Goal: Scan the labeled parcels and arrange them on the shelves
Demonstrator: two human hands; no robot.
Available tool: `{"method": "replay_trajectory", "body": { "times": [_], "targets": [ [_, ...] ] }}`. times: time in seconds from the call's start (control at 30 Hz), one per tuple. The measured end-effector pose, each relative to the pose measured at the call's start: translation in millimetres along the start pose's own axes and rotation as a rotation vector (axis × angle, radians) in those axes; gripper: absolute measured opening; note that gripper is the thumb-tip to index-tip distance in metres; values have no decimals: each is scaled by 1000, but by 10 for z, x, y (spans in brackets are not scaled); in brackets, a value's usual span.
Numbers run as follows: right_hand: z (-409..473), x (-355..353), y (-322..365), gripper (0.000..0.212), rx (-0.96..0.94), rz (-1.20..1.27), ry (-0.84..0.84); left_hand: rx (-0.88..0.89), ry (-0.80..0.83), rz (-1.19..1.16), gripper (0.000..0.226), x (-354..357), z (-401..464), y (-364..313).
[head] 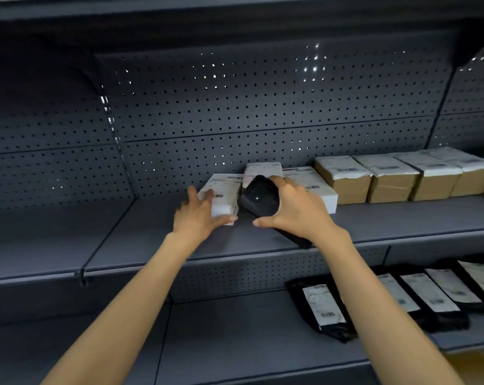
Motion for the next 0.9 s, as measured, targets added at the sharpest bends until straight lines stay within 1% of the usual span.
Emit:
{"method": "replay_trajectory", "body": {
  "times": [0.1, 0.23, 0.33, 0.43, 0.53, 0.7, 0.8, 0.9],
  "targets": [
    [-46, -15, -135, 103, 17, 18, 5, 54, -26, -42, 80, 59, -46, -92],
    [-111, 31, -179, 102, 7, 19, 12, 68, -53, -111, 75, 65, -172, -18],
    [-127, 94, -58, 103, -50, 44, 22, 53, -114, -89, 71, -18, -322, 185],
    [-97, 196, 230, 105, -130, 66, 61, 32, -199, -31, 66, -143, -548, 489],
    [-46, 359, 665, 106, -219, 83, 114, -16, -268, 0, 59, -274, -850, 919],
    [-66, 733, 1652, 108, -406, 128, 217, -131, -347, 112, 55, -482, -1530, 1821],
    [-139, 954, 2357, 107, -521, 145, 274, -253, -321, 204, 57, -593, -1990, 2438],
    [-274, 1205, 3101, 104, -625, 170, 319, -378, -271, 248, 60, -639, -2532, 3075]
  ]
}}
Point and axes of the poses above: each hand's wrist, its own z-axis towards the middle knuckle, its own x-axis out of the palm, y = z × x, the point moved 3 cm from there along z, towards the middle knuckle, and after that the axes turned 3 degrees about y, right-handed, at the moved point
